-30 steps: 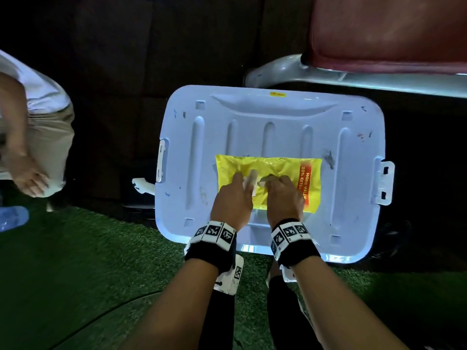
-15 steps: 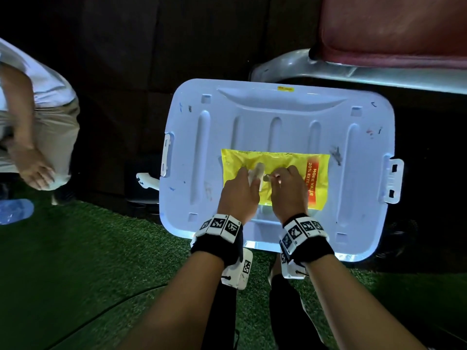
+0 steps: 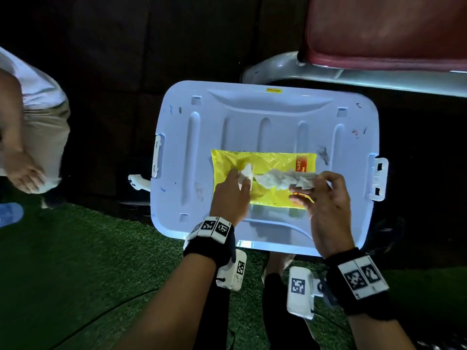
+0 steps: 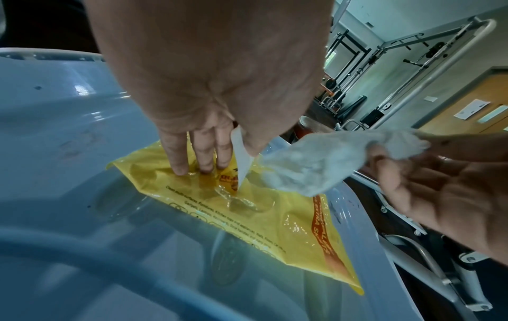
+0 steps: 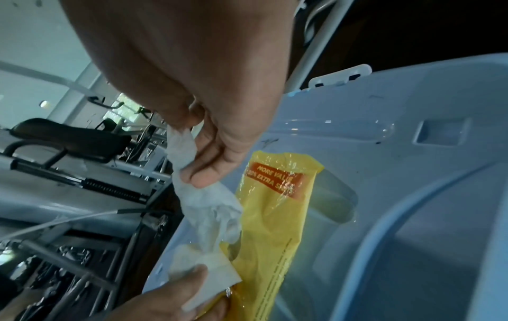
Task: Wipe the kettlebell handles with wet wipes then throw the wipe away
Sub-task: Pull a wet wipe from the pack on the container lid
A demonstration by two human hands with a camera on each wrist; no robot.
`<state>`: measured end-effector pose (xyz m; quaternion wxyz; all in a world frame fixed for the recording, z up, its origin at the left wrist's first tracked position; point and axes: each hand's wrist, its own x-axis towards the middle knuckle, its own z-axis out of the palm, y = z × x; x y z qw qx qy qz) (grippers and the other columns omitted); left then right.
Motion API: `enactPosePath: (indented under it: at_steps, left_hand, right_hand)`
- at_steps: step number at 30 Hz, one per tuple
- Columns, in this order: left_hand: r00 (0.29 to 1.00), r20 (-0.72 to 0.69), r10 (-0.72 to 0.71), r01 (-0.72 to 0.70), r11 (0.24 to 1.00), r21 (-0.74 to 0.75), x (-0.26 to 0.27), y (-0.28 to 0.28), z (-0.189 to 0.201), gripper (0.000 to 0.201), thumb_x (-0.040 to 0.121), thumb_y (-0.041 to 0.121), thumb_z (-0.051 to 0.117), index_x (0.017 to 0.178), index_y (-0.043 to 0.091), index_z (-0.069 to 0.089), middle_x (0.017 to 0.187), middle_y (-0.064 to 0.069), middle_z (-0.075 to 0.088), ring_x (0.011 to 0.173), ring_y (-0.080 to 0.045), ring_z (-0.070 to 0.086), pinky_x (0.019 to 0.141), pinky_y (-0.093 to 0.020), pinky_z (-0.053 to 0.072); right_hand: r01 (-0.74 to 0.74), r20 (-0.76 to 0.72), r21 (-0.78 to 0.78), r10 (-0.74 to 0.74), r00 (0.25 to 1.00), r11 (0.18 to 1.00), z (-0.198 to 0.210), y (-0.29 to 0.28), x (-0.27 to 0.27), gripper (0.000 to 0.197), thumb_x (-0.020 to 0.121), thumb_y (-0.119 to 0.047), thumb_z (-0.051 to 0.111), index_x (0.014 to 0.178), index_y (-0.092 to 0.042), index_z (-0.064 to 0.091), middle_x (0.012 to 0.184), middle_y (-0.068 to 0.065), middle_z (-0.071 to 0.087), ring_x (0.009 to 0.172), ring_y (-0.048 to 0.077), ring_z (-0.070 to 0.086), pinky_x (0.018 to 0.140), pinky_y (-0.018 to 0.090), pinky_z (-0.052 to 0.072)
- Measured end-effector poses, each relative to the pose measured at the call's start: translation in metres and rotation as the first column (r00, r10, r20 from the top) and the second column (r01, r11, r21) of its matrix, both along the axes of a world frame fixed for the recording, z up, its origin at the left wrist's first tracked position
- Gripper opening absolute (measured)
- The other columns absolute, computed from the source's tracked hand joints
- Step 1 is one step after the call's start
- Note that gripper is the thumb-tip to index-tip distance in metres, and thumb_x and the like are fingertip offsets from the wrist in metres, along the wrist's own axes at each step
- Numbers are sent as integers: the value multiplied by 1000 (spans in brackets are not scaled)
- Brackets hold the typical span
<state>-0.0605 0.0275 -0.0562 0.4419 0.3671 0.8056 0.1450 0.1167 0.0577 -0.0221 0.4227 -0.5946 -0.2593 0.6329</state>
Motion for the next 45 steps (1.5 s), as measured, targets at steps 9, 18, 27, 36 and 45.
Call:
enactPosePath:
  at_steps: [9,18,27,36,45]
  left_hand:
    - [995,-80,-63,67,997,44,7,-1,-6,17,99,32,58,95,17,55,102,-7,67,98,-30,62,72,-32,40]
    - [870,-130,-475,486,872,66,21,-2,-16,53,94,33,66,145,31,54,163,-10,28,143,-31,38,113,-44,40]
    - [607,-355,-711,678,696,-237,39,-3,-31,83,90,61,57,159,42,15,170,-12,1,153,-34,15,112,-51,37]
    - [751,-430,-501,596,794,117,70,-18,18,63,82,30,71,141,17,52,154,-17,41,142,-37,38,109,-48,37]
    - [444,7,-896,850,424,312,210,-94,37,35,93,16,61,127,24,62,130,1,57,123,-18,55,105,-38,46]
  right_hand:
    - [-268,717,137,91,691,953,-60,-7,0,28,86,-18,77,113,-13,70,110,10,61,94,10,61,85,16,48]
    - [-369,843,38,169,510,928,-81,-6,6,34,88,9,59,117,-3,72,121,16,68,111,35,64,96,38,51]
    - [-18,646,-18,26,763,1000,-66,-3,40,24,85,-6,75,107,-15,77,105,6,74,90,12,69,80,13,50]
    - [503,162,-36,-492,855,863,-18,-67,73,27,86,6,71,100,-17,76,91,1,77,85,19,73,77,32,61]
    - [738,406,104,-706,581,667,13,-238,189,24,83,-10,79,98,-28,77,95,-6,78,91,15,74,82,36,59]
